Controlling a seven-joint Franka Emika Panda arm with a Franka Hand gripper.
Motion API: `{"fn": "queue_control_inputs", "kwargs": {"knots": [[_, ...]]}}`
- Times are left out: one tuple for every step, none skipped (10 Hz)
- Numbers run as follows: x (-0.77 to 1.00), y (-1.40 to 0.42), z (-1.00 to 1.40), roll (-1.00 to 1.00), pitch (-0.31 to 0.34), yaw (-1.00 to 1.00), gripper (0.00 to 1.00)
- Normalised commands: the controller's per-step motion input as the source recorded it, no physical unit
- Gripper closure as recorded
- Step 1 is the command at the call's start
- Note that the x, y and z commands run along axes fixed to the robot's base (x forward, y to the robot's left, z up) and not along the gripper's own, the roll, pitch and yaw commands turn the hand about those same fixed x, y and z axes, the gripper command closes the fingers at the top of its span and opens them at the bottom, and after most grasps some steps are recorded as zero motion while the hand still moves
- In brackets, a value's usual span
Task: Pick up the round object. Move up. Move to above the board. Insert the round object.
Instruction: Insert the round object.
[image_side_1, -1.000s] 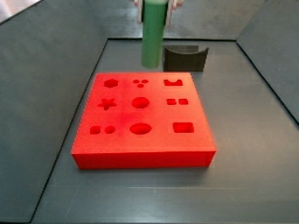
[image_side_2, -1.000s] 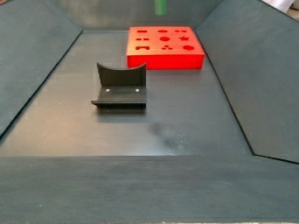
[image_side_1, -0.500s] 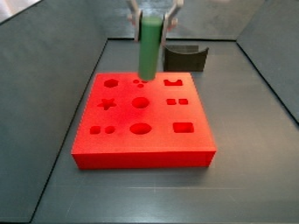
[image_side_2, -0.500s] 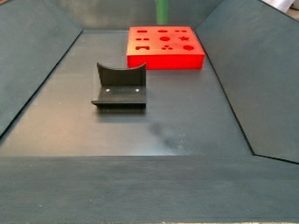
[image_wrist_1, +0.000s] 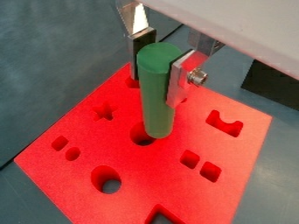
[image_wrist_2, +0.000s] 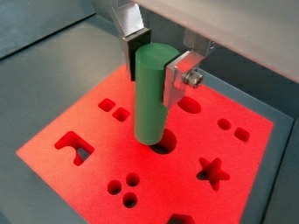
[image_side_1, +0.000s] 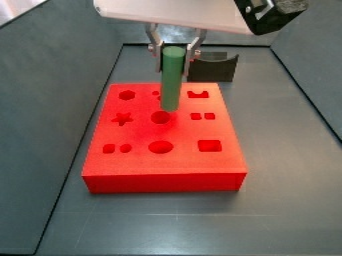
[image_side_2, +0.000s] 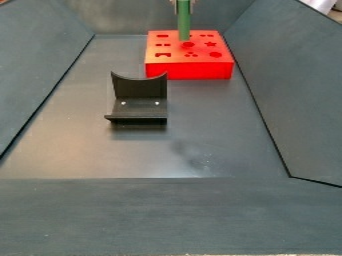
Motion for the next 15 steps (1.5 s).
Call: {"fn": "queue_control_inputs", "kwargs": {"knots": [[0.00, 0.00, -0.05, 0.00, -0.010, 0.00, 1.00], [0.00, 0.00, -0.07, 0.00, 0.000, 0.00, 1.00], [-0.25, -0.09, -0.27, -0.01, -0.033, 0.00, 1.00], [-0.21, -0.12, -0.28, 0.00, -0.036, 0.04, 1.00], [-0.10, -0.07, -0.12, -0.01, -0.011, 0.03, 1.00], [0.00, -0.03, 0.00, 0.00, 0.000, 0.00, 1.00], [-0.01, -0.12, -0.04, 0.00, 0.000, 0.00, 1.00], [-0.04, -0.21, -0.12, 0.00, -0.011, 0.03, 1.00], [-0.03, -0.22, -0.13, -0.01, -0.041, 0.11, 1.00], [-0.03, -0.11, -0.11, -0.03, -0.056, 0.07, 1.00], [0.00, 0.00, -0.25, 0.00, -0.037, 0.08, 1.00], [0.00, 0.00, -0.35, 0.00, -0.027, 0.06, 1.00], [0.00, 0.05, -0.41, 0.00, -0.021, 0.09, 1.00], [0.00, 0.01, -0.27, 0.00, 0.000, 0.04, 1.00], [0.00, 0.00, -0.07, 0.00, 0.000, 0.00, 1.00]]}}
